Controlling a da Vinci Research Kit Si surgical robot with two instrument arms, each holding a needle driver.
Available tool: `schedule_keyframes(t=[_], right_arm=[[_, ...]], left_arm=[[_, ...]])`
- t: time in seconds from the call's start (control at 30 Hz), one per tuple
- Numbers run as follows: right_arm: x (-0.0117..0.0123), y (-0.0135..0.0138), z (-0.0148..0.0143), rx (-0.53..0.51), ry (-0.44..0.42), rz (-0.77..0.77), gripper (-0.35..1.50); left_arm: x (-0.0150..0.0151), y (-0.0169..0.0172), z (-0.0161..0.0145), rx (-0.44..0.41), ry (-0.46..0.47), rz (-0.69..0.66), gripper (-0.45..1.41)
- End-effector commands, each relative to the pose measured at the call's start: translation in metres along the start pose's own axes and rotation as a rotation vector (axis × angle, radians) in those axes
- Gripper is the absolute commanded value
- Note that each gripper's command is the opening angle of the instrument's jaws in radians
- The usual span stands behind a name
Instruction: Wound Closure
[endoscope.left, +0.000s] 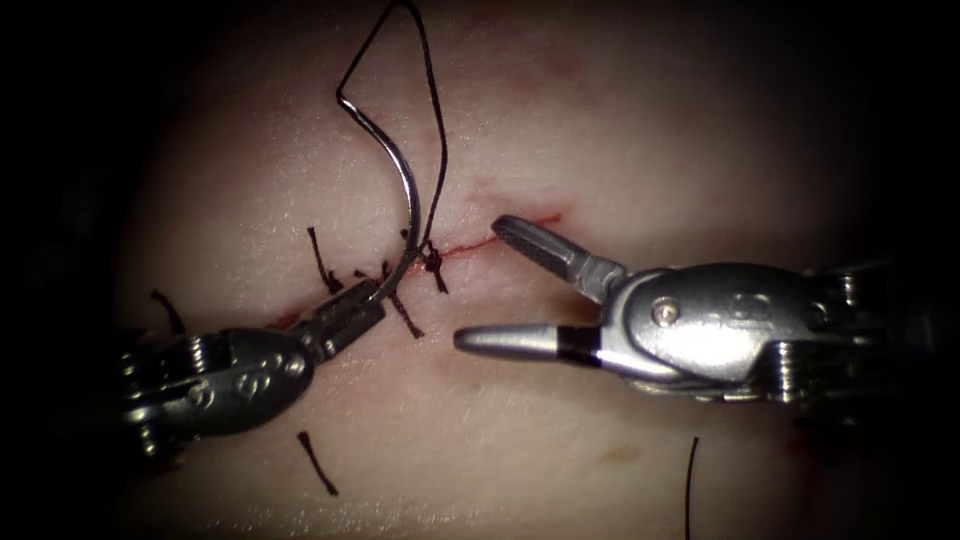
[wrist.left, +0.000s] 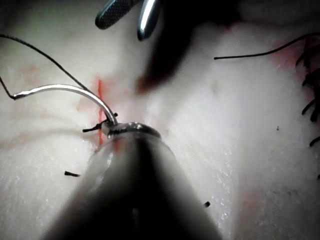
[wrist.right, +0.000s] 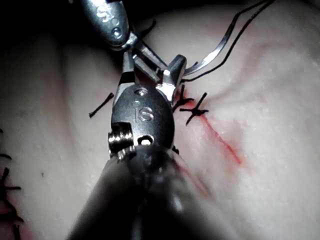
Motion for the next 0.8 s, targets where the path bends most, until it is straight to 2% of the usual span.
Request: schedule_keyframes(t=[0.03,0.2,0.43,0.57,0.8], right_arm=[[0.0005,-0.0009,0.0007,-0.011,-0.009,0.004,1.05],[0.0015,-0.0012,0.0009,-0.059,-0.037,0.016,0.97],[0.0015,0.0005,0.0013,-0.131,-0.081,0.04,0.9],[0.0008,0.0013,0.0024,-0.157,-0.092,0.043,1.08],[0.0002,0.0019,0.0032,-0.17,-0.095,0.055,1.14]], left_arm=[[0.0003,0.0005,0.0009,0.012,-0.008,0.003,-0.45],[0.0007,0.0018,0.0014,0.081,-0.061,0.028,-0.45],[0.0007,0.0032,0.0012,0.138,-0.054,0.097,-0.45],[0.001,0.0037,0.0008,0.188,-0.027,0.145,-0.45],[0.002,0.0037,0.0,0.258,0.005,0.211,-0.45]])
